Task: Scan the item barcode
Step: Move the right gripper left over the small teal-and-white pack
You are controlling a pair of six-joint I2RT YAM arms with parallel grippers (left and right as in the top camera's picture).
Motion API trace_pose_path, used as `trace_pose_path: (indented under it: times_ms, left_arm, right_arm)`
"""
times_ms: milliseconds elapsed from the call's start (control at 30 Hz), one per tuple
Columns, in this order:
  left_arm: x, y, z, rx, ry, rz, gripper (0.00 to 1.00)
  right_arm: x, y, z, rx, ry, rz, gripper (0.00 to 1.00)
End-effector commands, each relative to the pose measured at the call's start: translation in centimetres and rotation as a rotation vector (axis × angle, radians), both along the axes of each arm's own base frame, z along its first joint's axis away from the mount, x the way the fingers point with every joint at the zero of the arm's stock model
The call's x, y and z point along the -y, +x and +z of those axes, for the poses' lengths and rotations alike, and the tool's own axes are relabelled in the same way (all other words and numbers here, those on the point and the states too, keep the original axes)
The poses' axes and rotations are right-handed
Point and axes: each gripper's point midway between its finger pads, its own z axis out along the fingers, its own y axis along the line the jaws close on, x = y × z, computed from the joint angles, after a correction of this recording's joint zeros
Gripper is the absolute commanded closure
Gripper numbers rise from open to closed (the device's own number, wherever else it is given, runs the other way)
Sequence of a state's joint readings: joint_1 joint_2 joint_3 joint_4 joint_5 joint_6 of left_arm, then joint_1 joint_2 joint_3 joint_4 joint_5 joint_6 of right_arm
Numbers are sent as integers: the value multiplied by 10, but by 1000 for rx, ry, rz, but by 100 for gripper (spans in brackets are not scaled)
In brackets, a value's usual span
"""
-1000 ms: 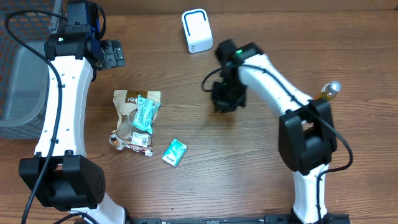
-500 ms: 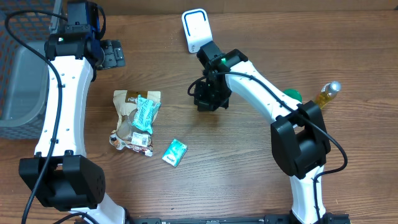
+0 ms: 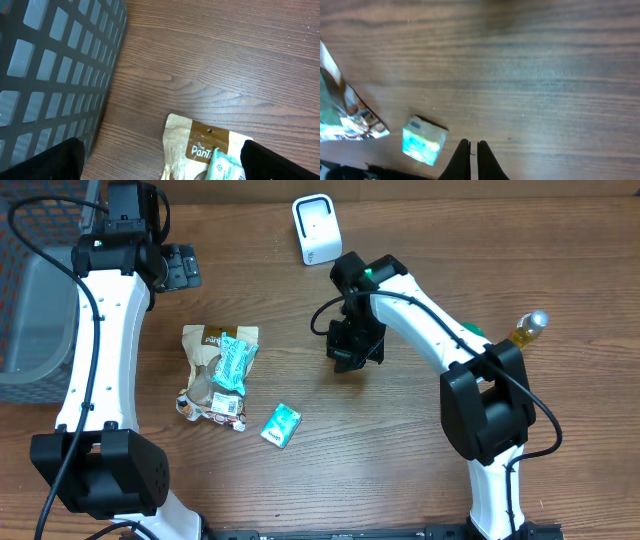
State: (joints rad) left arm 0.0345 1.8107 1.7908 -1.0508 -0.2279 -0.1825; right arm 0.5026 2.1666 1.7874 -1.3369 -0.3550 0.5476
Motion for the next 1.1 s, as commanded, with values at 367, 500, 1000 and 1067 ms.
trace_pose_path:
  times_ms: [367,500,1000,1067]
  left_arm:
    - [0,1,14,31,14,-11,0]
    - [0,1,14,31,14,-11,1]
    - [0,1,14,31,14,-11,0]
    - [0,1,14,31,14,-11,0]
  right_arm:
    - [-19,-37,75,113,72,114,96]
    - [-34,-56,78,119,60,177,96]
    - [-48,-97,96,164,3,269,96]
    - [-43,-98,104,186,-6,264,96]
